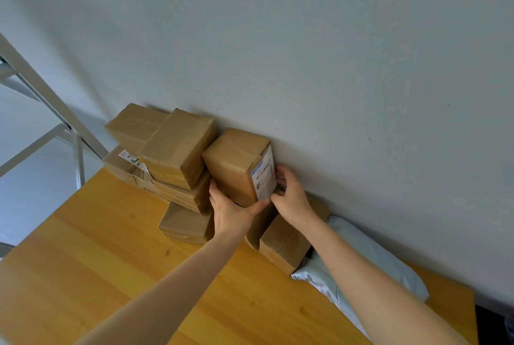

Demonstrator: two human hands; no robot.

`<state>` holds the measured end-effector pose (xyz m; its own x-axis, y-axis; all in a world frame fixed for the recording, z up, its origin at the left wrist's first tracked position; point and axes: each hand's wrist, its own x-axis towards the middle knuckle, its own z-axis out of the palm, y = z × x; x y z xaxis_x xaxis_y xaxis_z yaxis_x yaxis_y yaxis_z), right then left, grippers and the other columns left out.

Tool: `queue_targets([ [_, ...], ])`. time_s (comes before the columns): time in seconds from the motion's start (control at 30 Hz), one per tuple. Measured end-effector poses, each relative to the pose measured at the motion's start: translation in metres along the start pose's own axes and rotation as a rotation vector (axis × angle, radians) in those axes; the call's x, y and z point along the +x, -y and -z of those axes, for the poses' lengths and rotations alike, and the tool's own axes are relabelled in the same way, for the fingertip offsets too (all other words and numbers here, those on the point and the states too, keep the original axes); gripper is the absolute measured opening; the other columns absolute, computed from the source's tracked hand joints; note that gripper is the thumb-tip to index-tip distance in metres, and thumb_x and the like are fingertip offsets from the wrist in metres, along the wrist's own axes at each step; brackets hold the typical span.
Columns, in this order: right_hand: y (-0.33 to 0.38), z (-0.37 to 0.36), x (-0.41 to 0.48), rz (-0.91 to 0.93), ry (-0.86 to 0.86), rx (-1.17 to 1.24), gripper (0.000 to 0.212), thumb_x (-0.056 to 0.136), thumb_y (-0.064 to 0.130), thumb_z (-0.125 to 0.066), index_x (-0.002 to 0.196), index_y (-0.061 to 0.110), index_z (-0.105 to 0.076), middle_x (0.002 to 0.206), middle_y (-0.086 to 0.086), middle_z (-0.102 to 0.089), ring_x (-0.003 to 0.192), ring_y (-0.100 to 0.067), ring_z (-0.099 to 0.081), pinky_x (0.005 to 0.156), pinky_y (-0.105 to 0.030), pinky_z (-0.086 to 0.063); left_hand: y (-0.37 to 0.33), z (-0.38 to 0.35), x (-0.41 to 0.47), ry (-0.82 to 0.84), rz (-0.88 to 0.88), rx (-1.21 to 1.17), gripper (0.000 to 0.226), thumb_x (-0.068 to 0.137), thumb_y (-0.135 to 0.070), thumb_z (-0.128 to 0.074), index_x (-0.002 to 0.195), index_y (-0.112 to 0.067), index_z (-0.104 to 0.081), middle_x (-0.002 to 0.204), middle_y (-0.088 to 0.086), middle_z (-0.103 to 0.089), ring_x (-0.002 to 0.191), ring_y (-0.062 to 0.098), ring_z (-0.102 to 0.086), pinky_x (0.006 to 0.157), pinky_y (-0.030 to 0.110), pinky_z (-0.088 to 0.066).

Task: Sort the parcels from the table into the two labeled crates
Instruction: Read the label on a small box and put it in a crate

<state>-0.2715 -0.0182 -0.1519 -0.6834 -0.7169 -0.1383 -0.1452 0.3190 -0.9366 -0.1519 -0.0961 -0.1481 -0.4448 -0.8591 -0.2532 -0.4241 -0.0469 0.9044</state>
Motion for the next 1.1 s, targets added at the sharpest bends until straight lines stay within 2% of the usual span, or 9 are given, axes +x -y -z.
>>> queue_targets([
  [0.1, 0.000, 0.007, -0.005, -0.010, 0.048, -0.009, 0.073, 0.078, -0.001, -0.071, 0.139, 0.025, -0.041, 0.134, -0.001, -0.044, 0.124, -0.011, -0.047, 0.100, -0.025, -0.047, -0.001, 0.004, -0.001, 0.028, -0.034, -0.015, 0.133, 0.055, -0.041, -0.091, 0.152, -0.021, -0.001, 0.153, 0.003, -0.024, 0.141, 0.021, -0.027, 0.111, 0.041, -0.031],
  [0.2, 0.002, 0.015, -0.013, -0.046, 0.110, -0.009, 0.066, 0.074, 0.014, -0.082, 0.123, 0.038, -0.044, 0.120, 0.015, -0.054, 0.109, 0.004, -0.051, 0.078, -0.007, -0.046, -0.003, 0.009, -0.002, 0.105, -0.086, -0.046, 0.130, 0.056, -0.034, -0.092, 0.152, -0.022, -0.004, 0.150, 0.001, -0.030, 0.139, 0.020, -0.032, 0.113, 0.047, -0.034],
  [0.43, 0.014, 0.021, -0.045, -0.045, 0.057, 0.030, 0.064, 0.070, 0.012, -0.086, 0.119, 0.027, -0.049, 0.110, 0.018, -0.062, 0.095, 0.017, -0.058, 0.073, -0.004, -0.047, -0.008, 0.022, -0.010, 0.316, -0.189, -0.050, 0.125, 0.058, -0.031, -0.092, 0.150, -0.034, -0.008, 0.142, -0.005, -0.043, 0.132, 0.013, -0.043, 0.108, 0.045, -0.042],
  [0.57, 0.027, 0.024, -0.068, -0.053, -0.002, 0.012, 0.065, 0.068, 0.017, -0.087, 0.117, 0.036, -0.048, 0.111, 0.020, -0.062, 0.102, 0.007, -0.059, 0.075, -0.006, -0.048, -0.012, 0.033, -0.020, 0.387, -0.247, -0.055, 0.118, 0.060, -0.032, -0.091, 0.149, -0.037, -0.014, 0.131, -0.018, -0.050, 0.121, 0.000, -0.050, 0.100, 0.030, -0.048],
  [0.77, 0.057, 0.021, -0.114, -0.039, -0.129, 0.004, 0.080, 0.065, 0.021, -0.088, 0.133, 0.024, -0.044, 0.121, 0.011, -0.060, 0.107, 0.001, -0.056, 0.073, -0.007, -0.049, -0.030, 0.062, -0.047, 0.490, -0.354, -0.048, 0.097, 0.065, -0.030, -0.088, 0.142, -0.032, -0.028, 0.113, -0.029, -0.052, 0.102, -0.016, -0.054, 0.073, 0.007, -0.050],
  [0.9, 0.077, 0.005, -0.141, -0.031, -0.191, 0.023, 0.076, 0.071, 0.017, -0.085, 0.135, 0.020, -0.044, 0.119, 0.011, -0.060, 0.106, 0.001, -0.057, 0.071, -0.006, -0.049, -0.043, 0.095, -0.060, 0.538, -0.378, -0.051, 0.086, 0.072, -0.030, -0.083, 0.141, -0.031, -0.032, 0.116, -0.028, -0.050, 0.105, -0.001, -0.055, 0.077, 0.016, -0.051],
  [0.97, 0.092, -0.009, -0.156, -0.012, -0.219, 0.047, 0.075, 0.074, 0.016, -0.082, 0.137, 0.021, -0.042, 0.119, 0.012, -0.058, 0.107, -0.001, -0.057, 0.069, -0.008, -0.050, -0.048, 0.117, -0.067, 0.552, -0.393, -0.063, 0.077, 0.075, -0.030, -0.080, 0.138, -0.030, -0.035, 0.116, -0.025, -0.052, 0.102, 0.002, -0.057, 0.070, 0.015, -0.051],
  [1.03, 0.106, -0.021, -0.169, 0.002, -0.248, 0.082, 0.074, 0.076, 0.017, -0.081, 0.139, 0.023, -0.041, 0.118, 0.014, -0.057, 0.101, 0.004, -0.056, 0.065, -0.008, -0.051, -0.051, 0.138, -0.075, 0.568, -0.392, -0.090, 0.068, 0.078, -0.031, -0.077, 0.135, -0.026, -0.039, 0.121, -0.015, -0.056, 0.102, 0.007, -0.060, 0.064, 0.017, -0.055],
  [1.1, 0.122, -0.035, -0.184, 0.023, -0.290, 0.099, 0.074, 0.076, 0.020, -0.081, 0.139, 0.025, -0.042, 0.119, 0.014, -0.058, 0.099, 0.005, -0.056, 0.064, -0.009, -0.051, -0.051, 0.159, -0.084, 0.578, -0.388, -0.121, 0.064, 0.080, -0.032, -0.075, 0.133, -0.021, -0.041, 0.127, -0.005, -0.057, 0.106, 0.014, -0.062, 0.069, 0.025, -0.059],
])
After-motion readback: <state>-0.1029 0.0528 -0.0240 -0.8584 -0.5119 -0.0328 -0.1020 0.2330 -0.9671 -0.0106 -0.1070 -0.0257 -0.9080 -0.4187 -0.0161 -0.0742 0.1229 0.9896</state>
